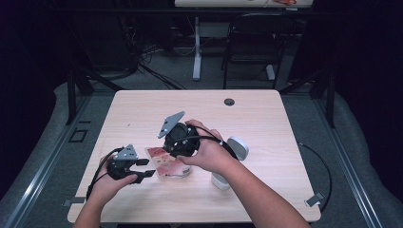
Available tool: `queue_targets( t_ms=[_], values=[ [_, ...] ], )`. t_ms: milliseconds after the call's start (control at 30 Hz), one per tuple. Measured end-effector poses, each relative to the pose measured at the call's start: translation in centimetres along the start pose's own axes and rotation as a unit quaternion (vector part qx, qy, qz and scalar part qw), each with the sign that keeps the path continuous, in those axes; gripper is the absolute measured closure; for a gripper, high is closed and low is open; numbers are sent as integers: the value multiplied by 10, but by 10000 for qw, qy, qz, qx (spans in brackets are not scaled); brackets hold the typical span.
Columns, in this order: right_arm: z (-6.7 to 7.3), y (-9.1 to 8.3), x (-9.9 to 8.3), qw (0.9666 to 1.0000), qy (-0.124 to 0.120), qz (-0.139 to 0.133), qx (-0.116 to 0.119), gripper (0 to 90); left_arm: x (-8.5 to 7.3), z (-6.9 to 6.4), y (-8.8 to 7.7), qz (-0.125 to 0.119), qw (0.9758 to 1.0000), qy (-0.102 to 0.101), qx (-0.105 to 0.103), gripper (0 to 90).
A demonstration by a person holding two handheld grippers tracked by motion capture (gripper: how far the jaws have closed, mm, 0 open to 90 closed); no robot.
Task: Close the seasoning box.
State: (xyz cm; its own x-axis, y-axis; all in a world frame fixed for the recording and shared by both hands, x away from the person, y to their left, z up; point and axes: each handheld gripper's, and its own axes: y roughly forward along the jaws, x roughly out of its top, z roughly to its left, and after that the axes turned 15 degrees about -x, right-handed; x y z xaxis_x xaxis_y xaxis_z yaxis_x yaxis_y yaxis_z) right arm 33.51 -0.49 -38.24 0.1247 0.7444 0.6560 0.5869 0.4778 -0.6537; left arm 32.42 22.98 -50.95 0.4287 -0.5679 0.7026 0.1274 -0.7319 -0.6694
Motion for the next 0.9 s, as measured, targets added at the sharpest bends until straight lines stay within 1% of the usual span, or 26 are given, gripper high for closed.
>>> queue_targets(
  t_ms=[100,167,367,400,500,567,600,700,767,833,900],
  values=[
    [-1,-4,0,9999,105,-93,16,678,0,0,-1,-15,10000,6,-22,484],
    [-2,-7,0,9998,112,-131,21,674,0,0,-2,-11,10000,-9,-14,484],
    [-2,-12,0,9994,255,-220,74,654,0,-1,-1,-7,10000,-10,-7,486],
    [-3,-13,0,9994,244,-247,73,650,-1,-1,-1,-7,10000,-10,-11,486],
    [-4,-18,-2,9987,363,-330,128,632,-1,0,-2,-11,10000,-18,-15,486],
    [-5,-20,-3,9984,411,-362,120,615,-1,0,-1,-6,10000,-23,-25,485],
    [-6,-21,-5,9984,433,-348,106,608,0,1,-1,24,10000,10,-24,484],
    [-9,-24,-11,9975,595,-380,43,591,0,0,0,25,10000,0,-34,481],
    [-10,-26,-16,9969,686,-390,-32,582,0,0,0,24,10000,-1,-29,482],
    [-11,-27,-21,9962,757,-421,-127,568,0,0,0,-27,10000,-7,-26,481],
    [-13,-29,-27,9951,871,-444,-123,561,0,0,-1,-31,10000,-4,-42,481]
  ],
)
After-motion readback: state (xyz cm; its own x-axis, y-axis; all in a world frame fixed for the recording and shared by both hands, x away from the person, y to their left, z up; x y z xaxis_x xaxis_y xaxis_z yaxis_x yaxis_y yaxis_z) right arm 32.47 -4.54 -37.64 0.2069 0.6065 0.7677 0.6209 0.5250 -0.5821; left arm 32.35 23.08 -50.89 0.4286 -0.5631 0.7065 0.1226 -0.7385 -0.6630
